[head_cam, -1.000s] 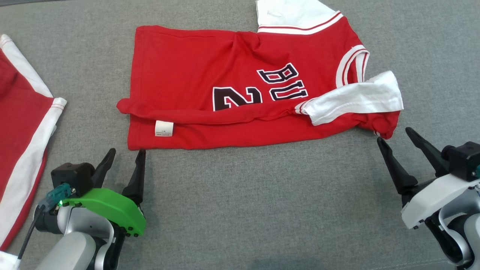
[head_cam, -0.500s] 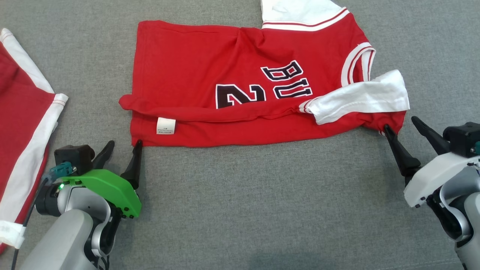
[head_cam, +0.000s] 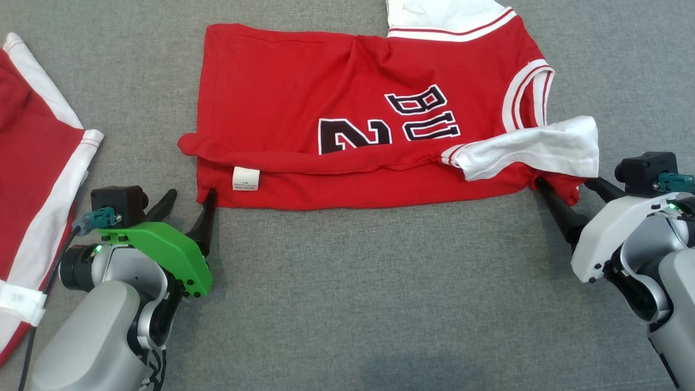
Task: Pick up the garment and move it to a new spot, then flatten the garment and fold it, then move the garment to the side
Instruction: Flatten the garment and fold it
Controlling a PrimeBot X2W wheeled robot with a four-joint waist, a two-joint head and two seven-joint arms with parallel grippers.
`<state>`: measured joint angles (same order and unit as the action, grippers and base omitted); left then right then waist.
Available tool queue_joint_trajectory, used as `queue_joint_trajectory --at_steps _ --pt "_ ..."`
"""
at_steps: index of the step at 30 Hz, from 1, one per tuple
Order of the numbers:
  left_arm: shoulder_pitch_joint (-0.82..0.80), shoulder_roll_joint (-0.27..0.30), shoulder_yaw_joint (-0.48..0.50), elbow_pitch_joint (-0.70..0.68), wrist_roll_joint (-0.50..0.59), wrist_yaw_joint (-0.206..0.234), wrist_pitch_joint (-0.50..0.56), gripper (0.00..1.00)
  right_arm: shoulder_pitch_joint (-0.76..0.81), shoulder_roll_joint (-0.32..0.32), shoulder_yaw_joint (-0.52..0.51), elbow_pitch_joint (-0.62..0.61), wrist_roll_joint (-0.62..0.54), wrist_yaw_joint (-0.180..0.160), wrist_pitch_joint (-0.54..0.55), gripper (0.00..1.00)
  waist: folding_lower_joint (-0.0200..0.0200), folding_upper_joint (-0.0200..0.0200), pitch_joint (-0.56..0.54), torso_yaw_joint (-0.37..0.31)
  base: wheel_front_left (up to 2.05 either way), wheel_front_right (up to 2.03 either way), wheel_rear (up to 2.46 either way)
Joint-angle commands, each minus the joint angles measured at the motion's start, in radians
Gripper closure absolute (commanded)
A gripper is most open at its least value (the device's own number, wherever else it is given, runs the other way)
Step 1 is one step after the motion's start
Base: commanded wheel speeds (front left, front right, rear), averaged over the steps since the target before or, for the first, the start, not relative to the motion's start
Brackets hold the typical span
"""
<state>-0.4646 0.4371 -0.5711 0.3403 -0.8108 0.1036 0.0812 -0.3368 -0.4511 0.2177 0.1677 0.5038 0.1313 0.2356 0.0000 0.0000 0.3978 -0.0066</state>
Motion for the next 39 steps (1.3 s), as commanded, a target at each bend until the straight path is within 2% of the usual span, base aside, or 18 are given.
queue_joint_trajectory --at_steps 1,3,6,8,9,10,11,12,13,16,19,21,26,33,39 --pt "0.002 -0.015 -0.02 0.016 -0.009 -0.011 0.024 0.05 -0.015 -0.004 0.01 0.01 0.013 -0.001 0.008 0.0 0.0 0.0 0.004 0.001 0.0 0.0 0.0" --pt "0.002 -0.021 -0.031 0.009 -0.018 -0.022 0.041 0.51 -0.025 -0.006 0.024 0.018 0.022 -0.001 0.016 0.0 0.0 0.0 0.005 0.001 0.0 0.0 0.0" --pt "0.009 -0.026 -0.048 -0.012 -0.035 -0.042 0.077 0.83 -0.038 -0.012 0.042 0.032 0.035 -0.001 0.027 0.0 0.0 0.0 0.006 0.0 0.0 0.0 0.0" --pt "0.017 -0.024 -0.055 -0.029 -0.052 -0.055 0.105 1.0 -0.045 -0.018 0.054 0.041 0.048 -0.001 0.037 0.0 0.0 0.0 0.007 0.0 0.0 0.0 0.0" --pt "0.02 -0.022 -0.06 -0.038 -0.057 -0.062 0.12 1.0 -0.049 -0.019 0.059 0.046 0.056 -0.001 0.042 0.0 0.0 0.0 0.007 0.0 0.0 0.0 0.0" --pt "0.021 -0.018 -0.061 -0.046 -0.062 -0.067 0.131 1.0 -0.054 -0.023 0.065 0.05 0.064 -0.001 0.049 0.4 0.0 0.0 0.008 0.001 0.0 0.0 0.0" --pt "0.022 -0.015 -0.061 -0.053 -0.072 -0.071 0.139 1.0 -0.059 -0.026 0.075 0.052 0.075 -0.001 0.055 0.59 0.0 0.0 0.007 0.002 0.0 0.0 0.0" --pt "0.023 -0.014 -0.06 -0.058 -0.08 -0.075 0.146 1.0 -0.063 -0.03 0.084 0.051 0.086 -0.001 0.061 0.93 0.0 0.0 0.007 0.003 0.0 0.0 0.0" --pt "0.023 -0.012 -0.058 -0.063 -0.084 -0.076 0.151 1.0 -0.068 -0.035 0.092 0.053 0.1 -0.001 0.072 1.0 0.0 0.0 0.007 0.003 0.0 0.0 0.0" --pt "0.02 0.003 -0.05 -0.088 -0.105 -0.081 0.173 1.0 -0.091 -0.063 0.122 0.037 0.154 -0.001 0.116 1.0 0.0 0.0 0.004 0.002 0.0 0.0 0.0" --pt "0.011 0.066 -0.033 -0.149 -0.098 -0.079 0.205 1.0 -0.137 -0.115 0.163 -0.006 0.232 -0.001 0.202 1.0 0.0 0.0 -0.007 -0.006 0.0 0.0 0.0" --pt "0.013 0.08 -0.028 -0.17 -0.102 -0.076 0.216 1.0 -0.145 -0.13 0.172 -0.013 0.254 -0.001 0.231 1.0 0.0 0.0 -0.01 -0.008 0.0 0.0 0.0" --pt "0.038 0.163 -0.013 -0.326 -0.136 -0.064 0.291 1.0 -0.179 -0.198 0.184 -0.062 0.379 -0.001 0.418 1.0 0.0 0.0 -0.029 -0.011 0.0 0.0 0.0" --pt "0.115 0.257 0.061 -0.557 -0.24 -0.008 0.364 1.0 -0.178 -0.275 0.095 -0.115 0.491 -0.001 0.642 1.0 0.0 0.0 -0.039 -0.011 0.0 0.0 0.0" --pt "0.203 0.313 0.103 -0.651 -0.278 0.025 0.36 1.0 -0.13 -0.301 0.019 -0.135 0.486 -0.001 0.742 1.0 0.0 0.0 -0.043 -0.012 0.0 0.0 0.0"
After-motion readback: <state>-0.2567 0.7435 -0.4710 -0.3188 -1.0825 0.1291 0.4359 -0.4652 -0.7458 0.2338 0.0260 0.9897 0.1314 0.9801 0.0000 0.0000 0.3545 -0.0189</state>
